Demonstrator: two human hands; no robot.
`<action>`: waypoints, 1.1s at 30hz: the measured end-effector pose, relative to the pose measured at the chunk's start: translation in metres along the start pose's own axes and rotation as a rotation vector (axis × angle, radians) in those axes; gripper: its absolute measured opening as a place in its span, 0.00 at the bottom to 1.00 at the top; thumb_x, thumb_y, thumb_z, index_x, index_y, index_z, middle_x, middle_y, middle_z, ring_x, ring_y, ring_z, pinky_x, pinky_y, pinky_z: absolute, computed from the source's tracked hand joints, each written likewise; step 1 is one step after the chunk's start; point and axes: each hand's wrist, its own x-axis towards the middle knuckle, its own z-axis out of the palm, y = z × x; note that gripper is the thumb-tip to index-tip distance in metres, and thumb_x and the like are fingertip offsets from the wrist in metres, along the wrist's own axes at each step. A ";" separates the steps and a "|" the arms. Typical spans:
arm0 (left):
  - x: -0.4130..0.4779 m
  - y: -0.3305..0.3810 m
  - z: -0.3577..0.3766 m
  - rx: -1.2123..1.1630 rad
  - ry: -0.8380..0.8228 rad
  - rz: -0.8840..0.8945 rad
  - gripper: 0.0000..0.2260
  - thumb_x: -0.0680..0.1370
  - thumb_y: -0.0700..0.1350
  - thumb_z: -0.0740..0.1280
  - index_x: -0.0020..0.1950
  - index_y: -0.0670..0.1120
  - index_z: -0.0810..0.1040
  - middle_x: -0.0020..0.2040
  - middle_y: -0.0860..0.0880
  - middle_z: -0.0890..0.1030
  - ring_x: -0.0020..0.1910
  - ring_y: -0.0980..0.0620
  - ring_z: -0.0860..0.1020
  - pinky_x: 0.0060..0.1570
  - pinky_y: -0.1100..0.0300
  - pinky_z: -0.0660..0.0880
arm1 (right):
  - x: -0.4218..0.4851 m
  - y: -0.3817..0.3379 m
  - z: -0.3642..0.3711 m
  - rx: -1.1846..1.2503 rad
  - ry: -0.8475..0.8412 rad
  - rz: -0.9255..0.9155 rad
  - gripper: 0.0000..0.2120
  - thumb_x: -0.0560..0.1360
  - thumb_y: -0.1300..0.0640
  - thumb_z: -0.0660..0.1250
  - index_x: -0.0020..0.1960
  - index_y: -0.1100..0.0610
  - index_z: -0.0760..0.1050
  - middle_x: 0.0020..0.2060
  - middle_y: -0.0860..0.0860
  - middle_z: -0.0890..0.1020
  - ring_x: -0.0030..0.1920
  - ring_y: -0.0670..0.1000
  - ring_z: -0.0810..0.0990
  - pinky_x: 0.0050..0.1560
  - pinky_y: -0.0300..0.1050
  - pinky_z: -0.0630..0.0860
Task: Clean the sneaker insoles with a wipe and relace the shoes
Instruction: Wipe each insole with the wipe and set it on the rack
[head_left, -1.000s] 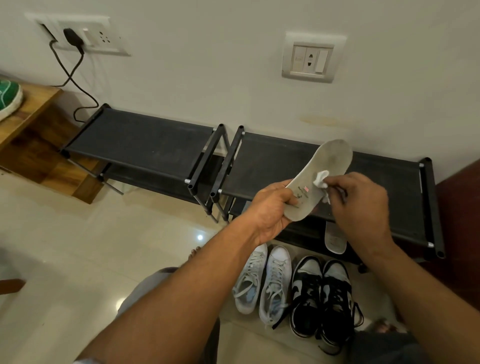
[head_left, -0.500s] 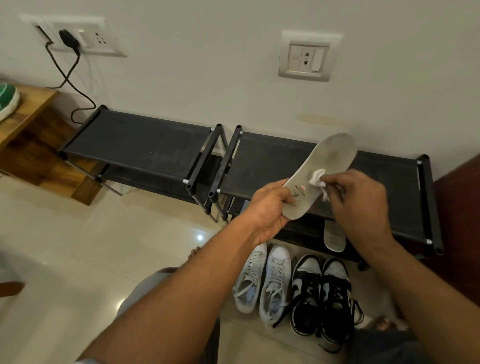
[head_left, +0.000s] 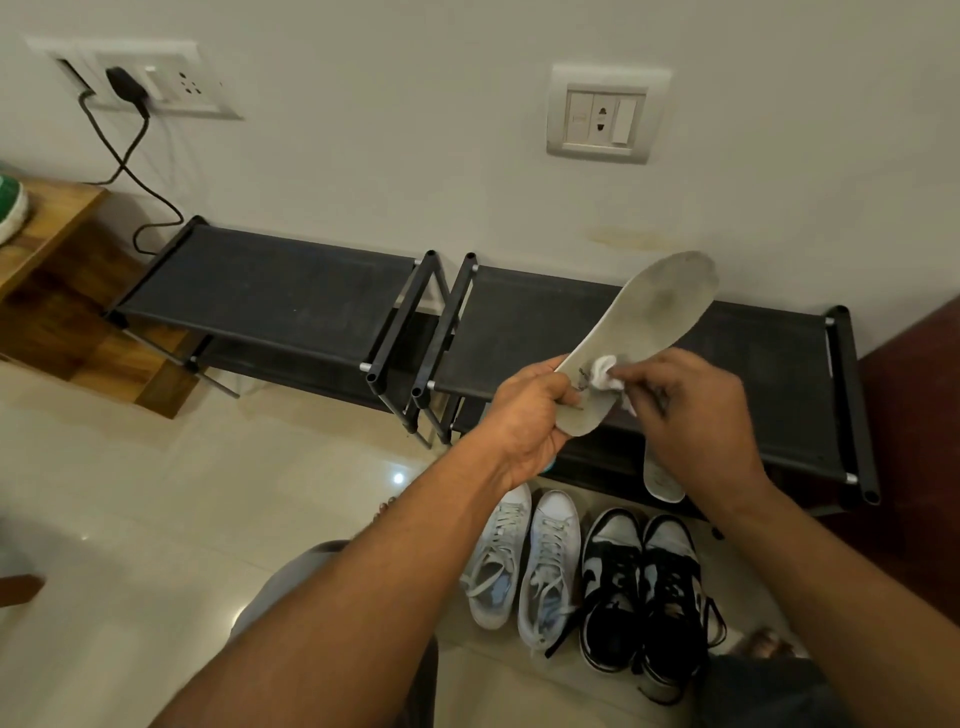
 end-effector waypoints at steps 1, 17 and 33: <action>-0.001 0.000 0.001 0.012 -0.011 -0.007 0.24 0.77 0.25 0.57 0.71 0.35 0.77 0.67 0.30 0.79 0.66 0.34 0.80 0.71 0.40 0.76 | 0.005 0.007 -0.004 0.003 0.042 0.072 0.10 0.76 0.62 0.75 0.57 0.55 0.86 0.48 0.50 0.85 0.46 0.47 0.82 0.52 0.49 0.83; -0.003 -0.002 0.004 0.073 -0.055 -0.012 0.24 0.77 0.25 0.56 0.69 0.36 0.80 0.66 0.32 0.81 0.63 0.37 0.80 0.72 0.42 0.75 | -0.001 -0.002 0.003 0.032 0.020 0.012 0.09 0.76 0.61 0.75 0.56 0.54 0.86 0.46 0.49 0.85 0.45 0.49 0.84 0.50 0.48 0.82; -0.014 0.003 0.006 0.169 -0.125 -0.015 0.25 0.78 0.25 0.54 0.64 0.42 0.82 0.59 0.36 0.84 0.56 0.44 0.83 0.64 0.50 0.80 | -0.003 -0.007 0.003 0.071 0.040 -0.010 0.09 0.76 0.62 0.76 0.55 0.54 0.86 0.47 0.49 0.85 0.45 0.45 0.82 0.51 0.43 0.81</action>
